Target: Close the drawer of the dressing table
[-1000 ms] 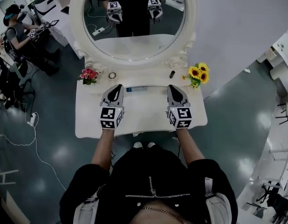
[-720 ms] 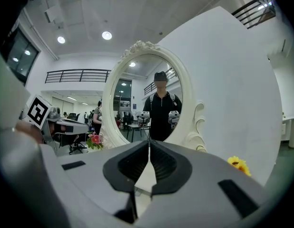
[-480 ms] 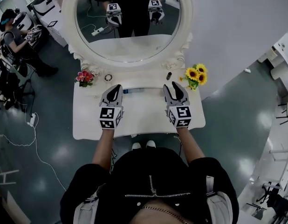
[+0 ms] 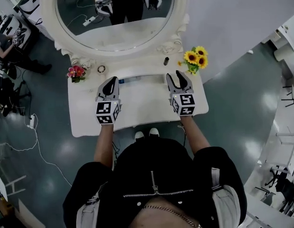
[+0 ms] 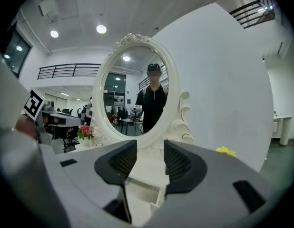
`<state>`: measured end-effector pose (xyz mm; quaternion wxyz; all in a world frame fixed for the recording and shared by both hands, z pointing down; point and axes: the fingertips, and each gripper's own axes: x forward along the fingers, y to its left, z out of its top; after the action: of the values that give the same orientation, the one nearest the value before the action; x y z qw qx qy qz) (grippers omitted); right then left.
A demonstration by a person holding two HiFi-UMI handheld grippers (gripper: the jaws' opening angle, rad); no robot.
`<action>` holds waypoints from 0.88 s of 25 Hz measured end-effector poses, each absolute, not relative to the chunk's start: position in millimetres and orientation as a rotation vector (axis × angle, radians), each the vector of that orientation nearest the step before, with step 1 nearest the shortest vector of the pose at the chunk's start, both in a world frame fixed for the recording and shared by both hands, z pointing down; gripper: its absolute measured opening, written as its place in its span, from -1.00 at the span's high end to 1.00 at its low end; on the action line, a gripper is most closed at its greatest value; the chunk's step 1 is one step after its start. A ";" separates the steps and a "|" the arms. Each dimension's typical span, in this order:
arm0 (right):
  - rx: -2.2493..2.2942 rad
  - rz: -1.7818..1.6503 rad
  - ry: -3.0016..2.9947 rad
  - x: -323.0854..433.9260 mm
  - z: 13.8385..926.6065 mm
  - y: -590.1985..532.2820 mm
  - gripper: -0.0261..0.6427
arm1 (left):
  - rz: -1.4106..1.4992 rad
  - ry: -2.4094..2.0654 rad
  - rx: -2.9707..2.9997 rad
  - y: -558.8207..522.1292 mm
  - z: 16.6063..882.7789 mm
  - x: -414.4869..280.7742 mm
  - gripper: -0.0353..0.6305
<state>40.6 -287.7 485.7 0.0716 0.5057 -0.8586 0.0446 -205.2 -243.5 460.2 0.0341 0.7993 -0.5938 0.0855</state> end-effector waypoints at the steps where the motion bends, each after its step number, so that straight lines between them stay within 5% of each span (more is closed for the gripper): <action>1: 1.523 0.158 -2.563 45.4 495.6 -288.1 0.43 | 0.269 -1.820 2.447 -243.2 465.2 -205.1 0.83; 22: 1.453 0.521 -2.166 114.6 686.2 -280.5 0.39 | 0.393 -1.747 2.353 -235.8 516.6 -198.4 0.83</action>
<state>114.6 -280.5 686.2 0.2384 0.5305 -0.7909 0.1902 -198.4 -235.8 516.6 0.0923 0.7925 -0.5882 0.1323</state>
